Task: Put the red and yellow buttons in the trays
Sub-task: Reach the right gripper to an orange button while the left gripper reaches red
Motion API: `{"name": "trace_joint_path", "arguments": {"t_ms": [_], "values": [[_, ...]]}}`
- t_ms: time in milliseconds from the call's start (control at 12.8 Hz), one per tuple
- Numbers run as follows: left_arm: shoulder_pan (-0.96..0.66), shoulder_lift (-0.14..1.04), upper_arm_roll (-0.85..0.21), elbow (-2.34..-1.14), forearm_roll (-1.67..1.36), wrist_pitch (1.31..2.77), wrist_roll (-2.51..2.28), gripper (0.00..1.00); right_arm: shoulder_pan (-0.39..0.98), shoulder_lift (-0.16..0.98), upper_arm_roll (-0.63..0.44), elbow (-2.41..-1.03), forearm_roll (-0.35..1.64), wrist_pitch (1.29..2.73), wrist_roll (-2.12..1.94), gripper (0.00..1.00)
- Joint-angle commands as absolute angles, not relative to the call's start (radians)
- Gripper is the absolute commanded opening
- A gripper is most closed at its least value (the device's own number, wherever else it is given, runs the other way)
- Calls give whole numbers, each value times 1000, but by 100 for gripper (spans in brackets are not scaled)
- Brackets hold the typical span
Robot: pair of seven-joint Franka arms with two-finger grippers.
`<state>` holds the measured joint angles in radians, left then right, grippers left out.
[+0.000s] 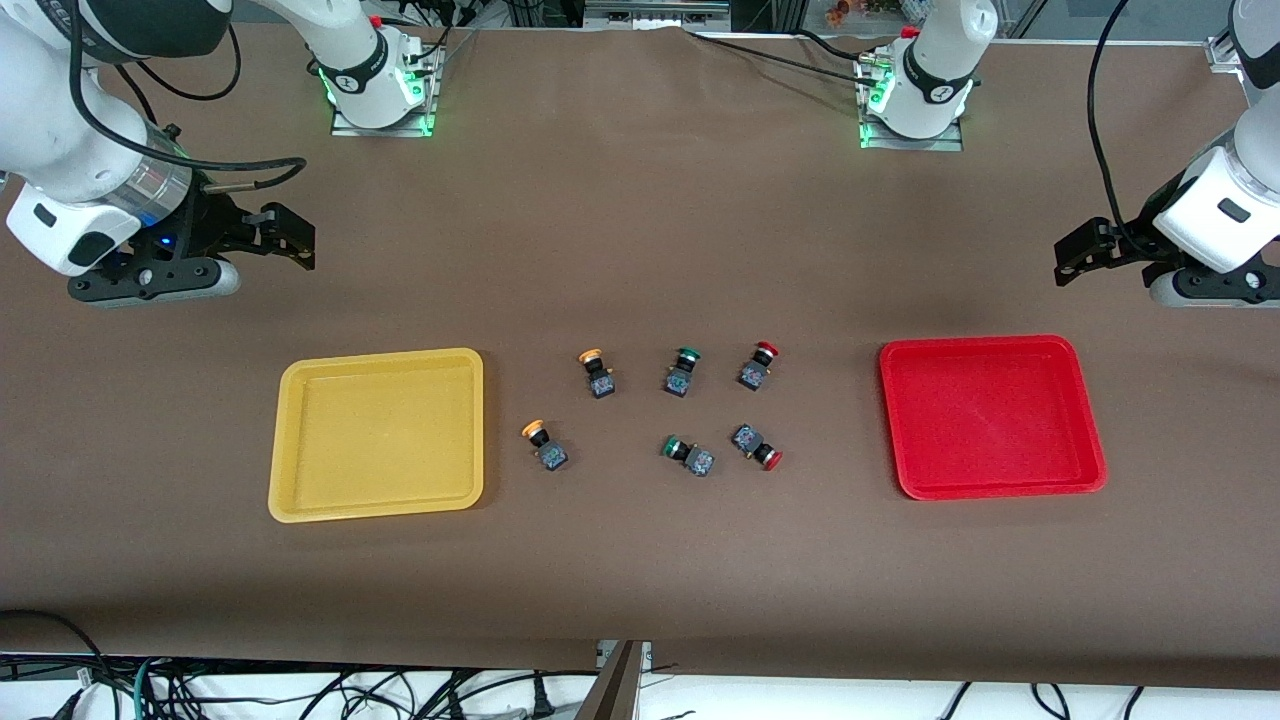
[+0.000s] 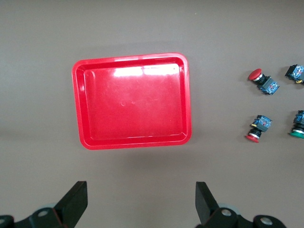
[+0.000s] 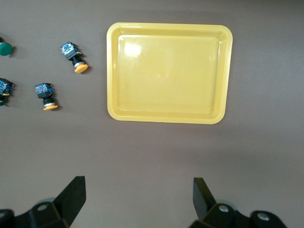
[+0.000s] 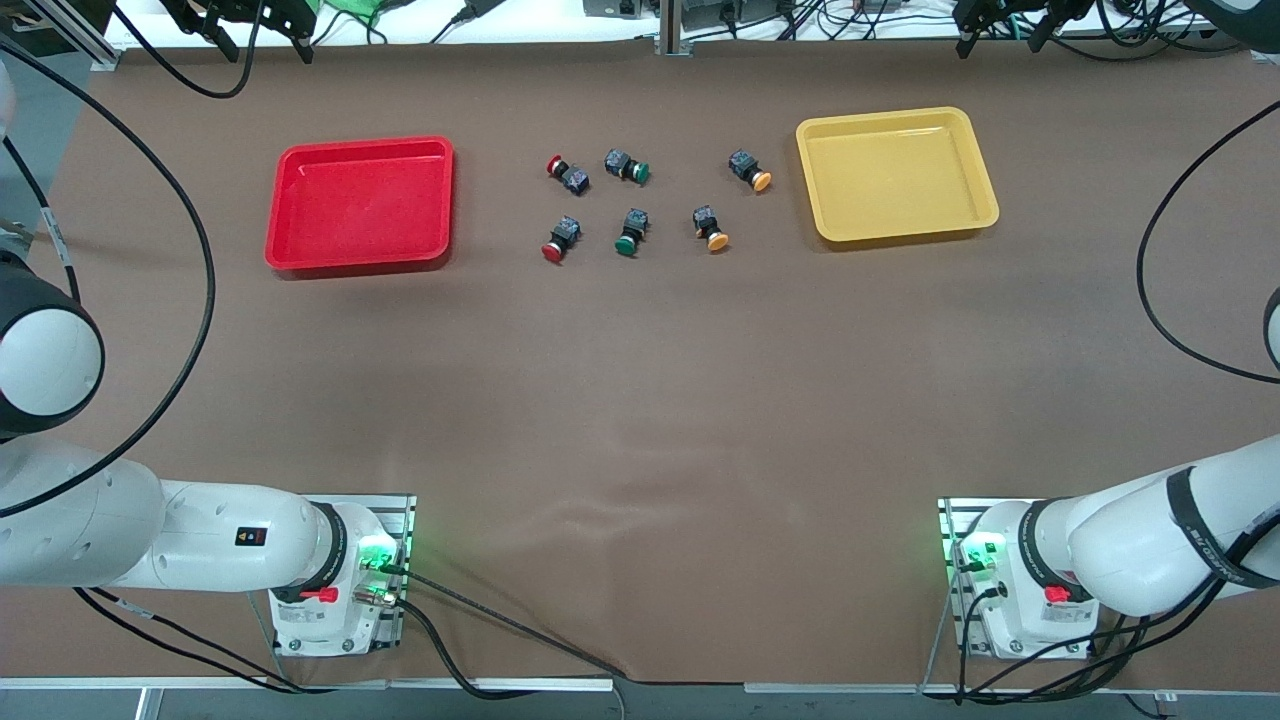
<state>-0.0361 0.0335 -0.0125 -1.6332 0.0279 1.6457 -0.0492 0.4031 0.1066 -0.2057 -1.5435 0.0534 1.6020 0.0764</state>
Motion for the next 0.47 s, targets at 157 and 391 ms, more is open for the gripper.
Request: {"name": "trace_joint_path", "arguments": {"t_ms": [157,391], "values": [[-38,17,-9,-1638,18,1646,-35,100,405,100,-204,-1542,38,1600,68,100],[-43,17,-9,-1637,17,1643,-38,100,408,110,-201,-1548,41,1598,69,100]]}}
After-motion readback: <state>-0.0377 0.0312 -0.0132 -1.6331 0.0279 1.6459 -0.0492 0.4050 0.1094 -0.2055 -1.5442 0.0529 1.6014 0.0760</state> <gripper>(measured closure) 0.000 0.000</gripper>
